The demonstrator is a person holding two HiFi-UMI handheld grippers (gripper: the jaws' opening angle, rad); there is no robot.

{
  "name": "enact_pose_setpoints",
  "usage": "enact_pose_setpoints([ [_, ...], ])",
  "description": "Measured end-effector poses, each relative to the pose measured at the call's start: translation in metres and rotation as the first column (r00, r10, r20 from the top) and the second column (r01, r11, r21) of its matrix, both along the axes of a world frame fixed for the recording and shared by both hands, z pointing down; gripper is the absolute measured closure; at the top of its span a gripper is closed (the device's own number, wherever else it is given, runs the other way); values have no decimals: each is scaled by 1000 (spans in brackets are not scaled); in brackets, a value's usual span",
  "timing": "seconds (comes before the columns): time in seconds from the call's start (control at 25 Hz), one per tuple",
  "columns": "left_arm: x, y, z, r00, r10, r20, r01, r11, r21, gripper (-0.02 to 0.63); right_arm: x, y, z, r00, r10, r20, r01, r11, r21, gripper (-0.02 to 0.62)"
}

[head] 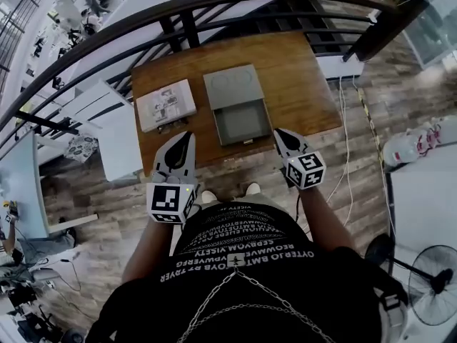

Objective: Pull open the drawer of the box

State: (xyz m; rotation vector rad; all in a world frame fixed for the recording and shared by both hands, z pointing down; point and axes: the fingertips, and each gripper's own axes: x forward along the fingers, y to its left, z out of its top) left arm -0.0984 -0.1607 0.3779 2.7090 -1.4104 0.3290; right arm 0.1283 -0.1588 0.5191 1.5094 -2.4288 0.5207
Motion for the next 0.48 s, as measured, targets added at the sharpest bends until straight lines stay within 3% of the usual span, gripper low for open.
enact_pose_setpoints([
  [0.12, 9, -7, -16, 1000, 16, 12, -17, 998, 68, 601, -25, -9, -68, 996, -83, -39, 88, 984, 156, 601],
  [0.28, 15, -9, -45, 1000, 16, -23, -12, 987, 163, 601, -49, -5, -143, 986, -154, -61, 166, 938, 304, 601],
  [0.36, 13, -8, -59, 999, 16, -41, -8, 979, 203, 601, -60, 0, -168, 980, -185, -66, 197, 915, 352, 601],
  [0.48, -1, -6, -64, 998, 18, -63, -5, 980, 201, 601, -75, 3, -181, 973, -209, -101, 232, 901, 367, 601],
])
